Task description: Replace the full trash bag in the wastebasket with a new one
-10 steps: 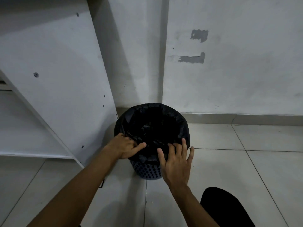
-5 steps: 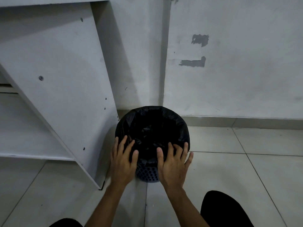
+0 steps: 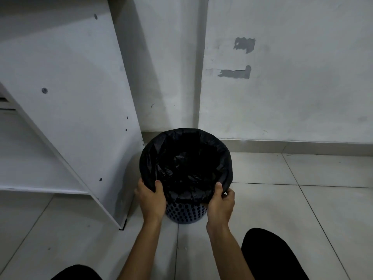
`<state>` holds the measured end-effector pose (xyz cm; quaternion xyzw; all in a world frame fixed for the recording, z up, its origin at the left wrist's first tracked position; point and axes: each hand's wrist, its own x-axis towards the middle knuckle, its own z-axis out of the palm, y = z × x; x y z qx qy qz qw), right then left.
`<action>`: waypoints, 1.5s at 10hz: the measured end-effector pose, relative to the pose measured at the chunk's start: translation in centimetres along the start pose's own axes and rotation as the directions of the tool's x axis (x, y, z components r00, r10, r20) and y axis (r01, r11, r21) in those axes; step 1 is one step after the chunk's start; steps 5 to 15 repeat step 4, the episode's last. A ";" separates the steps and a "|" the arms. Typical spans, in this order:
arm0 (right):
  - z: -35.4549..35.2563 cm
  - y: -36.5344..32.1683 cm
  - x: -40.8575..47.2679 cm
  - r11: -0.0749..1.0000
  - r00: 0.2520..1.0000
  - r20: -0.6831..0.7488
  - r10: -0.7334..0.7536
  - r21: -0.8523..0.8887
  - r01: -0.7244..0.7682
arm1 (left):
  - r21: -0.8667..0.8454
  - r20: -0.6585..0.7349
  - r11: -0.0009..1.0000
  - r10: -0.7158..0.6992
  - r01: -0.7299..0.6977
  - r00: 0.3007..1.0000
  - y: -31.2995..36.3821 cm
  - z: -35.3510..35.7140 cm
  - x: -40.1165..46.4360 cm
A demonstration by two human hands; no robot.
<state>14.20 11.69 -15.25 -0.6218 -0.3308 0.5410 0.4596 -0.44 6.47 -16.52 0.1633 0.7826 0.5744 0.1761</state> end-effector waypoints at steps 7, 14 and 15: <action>-3.3 -3.4 -5.6 0.968 0.972 0.104 0.209 -0.164 -0.191 | 0.250 0.095 0.959 -0.161 0.133 0.982 6.1 -5.5 -3.8; -3.3 -3.4 -5.6 0.968 0.972 0.104 0.209 -0.164 -0.191 | 0.250 0.095 0.959 -0.161 0.133 0.982 6.1 -5.5 -3.8; -3.3 -3.4 -5.6 0.968 0.972 0.104 0.209 -0.164 -0.191 | 0.250 0.095 0.959 -0.161 0.133 0.982 6.1 -5.5 -3.8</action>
